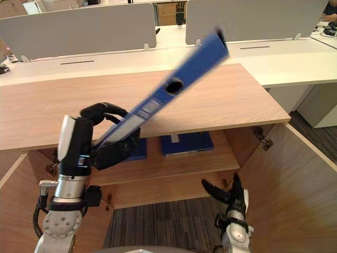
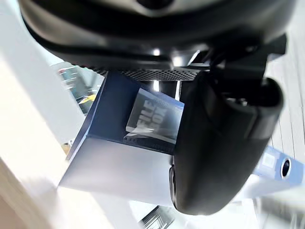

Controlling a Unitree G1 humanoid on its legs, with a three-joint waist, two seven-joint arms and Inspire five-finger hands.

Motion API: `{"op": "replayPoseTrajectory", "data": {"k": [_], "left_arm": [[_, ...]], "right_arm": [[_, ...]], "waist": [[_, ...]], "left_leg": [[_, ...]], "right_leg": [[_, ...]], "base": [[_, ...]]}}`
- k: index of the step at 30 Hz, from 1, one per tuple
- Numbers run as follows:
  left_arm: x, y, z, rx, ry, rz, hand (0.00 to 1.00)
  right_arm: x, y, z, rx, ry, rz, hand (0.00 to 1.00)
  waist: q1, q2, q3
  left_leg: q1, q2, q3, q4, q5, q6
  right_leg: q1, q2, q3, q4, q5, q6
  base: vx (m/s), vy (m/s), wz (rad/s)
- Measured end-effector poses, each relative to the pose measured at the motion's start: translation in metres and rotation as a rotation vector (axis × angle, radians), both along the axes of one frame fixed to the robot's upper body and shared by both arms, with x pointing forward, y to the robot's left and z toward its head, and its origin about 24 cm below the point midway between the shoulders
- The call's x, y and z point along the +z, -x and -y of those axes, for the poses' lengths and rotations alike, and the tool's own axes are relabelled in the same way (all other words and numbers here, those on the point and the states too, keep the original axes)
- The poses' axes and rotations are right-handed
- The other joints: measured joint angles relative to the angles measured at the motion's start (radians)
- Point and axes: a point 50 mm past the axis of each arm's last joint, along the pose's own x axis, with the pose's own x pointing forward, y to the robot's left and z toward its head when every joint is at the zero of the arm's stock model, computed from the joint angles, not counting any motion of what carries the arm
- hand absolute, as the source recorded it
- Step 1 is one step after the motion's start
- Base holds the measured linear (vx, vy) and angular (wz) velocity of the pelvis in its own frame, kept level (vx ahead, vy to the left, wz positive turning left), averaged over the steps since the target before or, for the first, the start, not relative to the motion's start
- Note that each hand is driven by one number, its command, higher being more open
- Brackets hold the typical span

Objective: Walk over to the cabinet, pick up the folder, carry it to the office cabinet, place the folder inside the office cabinet, then close the office cabinet door

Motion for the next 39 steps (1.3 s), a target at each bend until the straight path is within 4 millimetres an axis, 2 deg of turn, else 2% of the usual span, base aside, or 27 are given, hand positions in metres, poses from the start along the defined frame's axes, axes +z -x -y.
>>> {"op": "replayPoseTrajectory", "data": {"k": [2,6,9,13,14,16,18,22,23,31,38,39], "left_arm": [[-0.001,0.001,-0.003,-0.027,0.087,-0.015,0.00],[-0.008,0.002,-0.008,-0.168,0.304,-0.089,0.00],[-0.011,0.001,-0.007,-0.248,0.391,-0.119,0.00],[-0.010,-0.001,-0.004,-0.347,0.438,-0.124,0.00],[-0.010,-0.001,-0.003,-0.365,0.440,-0.125,0.00],[-0.008,-0.005,0.001,-0.437,0.435,-0.135,0.00],[-0.008,-0.006,0.005,-0.491,0.421,-0.147,0.00],[-0.011,-0.009,0.001,-0.509,0.434,-0.171,0.00],[-0.014,-0.011,0.000,-0.507,0.434,-0.186,0.00],[-0.022,-0.014,-0.004,-0.527,0.429,-0.255,0.00],[-0.021,-0.014,-0.008,-0.507,0.464,-0.231,0.00],[-0.022,-0.014,-0.007,-0.500,0.483,-0.220,1.00]], "right_arm": [[0.022,-0.002,0.002,0.004,0.003,0.109,1.00],[0.079,-0.005,0.007,0.039,-0.032,0.412,1.00],[0.116,-0.008,0.003,0.150,-0.011,0.589,1.00],[0.157,-0.029,-0.013,0.369,0.041,0.767,1.00],[0.162,-0.033,-0.016,0.406,0.049,0.786,1.00],[0.180,-0.047,-0.033,0.585,0.087,0.839,1.00],[0.187,-0.056,-0.046,0.707,0.124,0.853,1.00],[0.187,-0.072,-0.045,0.758,0.151,0.821,1.00],[0.184,-0.075,-0.044,0.774,0.148,0.796,0.00],[0.169,-0.099,-0.038,0.812,0.048,0.676,0.00],[0.171,-0.098,-0.041,0.816,-0.016,0.724,0.00],[0.172,-0.097,-0.047,0.821,-0.051,0.756,0.00]], "waist": [[-0.001,-0.007,0.005],[-0.001,-0.022,0.016],[-0.003,-0.022,0.016],[-0.006,-0.021,0.016],[-0.005,-0.021,0.016],[-0.001,-0.020,0.015],[0.002,-0.020,0.015],[0.013,-0.019,0.014],[0.021,-0.018,0.013],[0.030,-0.011,-0.004],[0.050,0.008,-0.030],[0.053,0.008,-0.030]], "left_leg": [[0.000,0.000,0.002,0.001,-0.002,-0.001],[-0.009,-0.001,0.015,0.003,-0.006,0.001],[-0.009,-0.001,0.025,0.012,-0.017,0.001],[-0.013,-0.001,0.033,0.027,-0.030,0.000],[-0.014,-0.001,0.033,0.030,-0.031,0.000],[-0.016,-0.001,0.033,0.031,-0.031,0.001],[-0.016,0.000,0.033,0.032,-0.031,0.001],[-0.016,-0.003,0.033,0.032,-0.031,0.001],[-0.016,-0.004,0.033,0.032,-0.031,0.001],[-0.026,-0.012,0.016,0.034,-0.028,0.005],[-0.040,-0.014,-0.014,0.032,-0.022,0.010],[-0.042,-0.014,-0.017,0.031,-0.019,0.011]], "right_leg": [[0.000,0.000,0.001,-0.001,0.000,0.000],[-0.013,-0.001,0.012,-0.001,0.000,0.001],[-0.013,-0.002,0.025,-0.001,0.001,0.001],[-0.014,-0.004,0.035,0.000,0.001,0.003],[-0.014,-0.004,0.035,0.000,0.002,0.003],[-0.016,-0.004,0.035,0.000,0.003,0.005],[-0.017,-0.004,0.035,0.001,0.004,0.007],[-0.016,-0.008,0.035,0.002,0.007,0.011],[-0.016,-0.009,0.035,0.002,0.007,0.012],[-0.016,-0.018,0.019,0.002,0.011,0.018],[-0.014,-0.019,-0.008,0.002,0.011,0.018],[-0.015,-0.019,-0.011,0.002,0.011,0.018]], "base": [[0.01,-0.006,-0.05],[0.02,-0.001,-0.09],[0.03,0.003,-0.12],[0.01,-0.002,-0.07],[0.00,0.000,0.00],[0.00,0.000,0.00],[0.00,0.000,0.00],[0.00,0.000,0.00],[0.00,0.000,0.00],[-0.01,-0.006,0.06],[-0.01,-0.021,0.13],[-0.04,-0.027,0.08]]}}
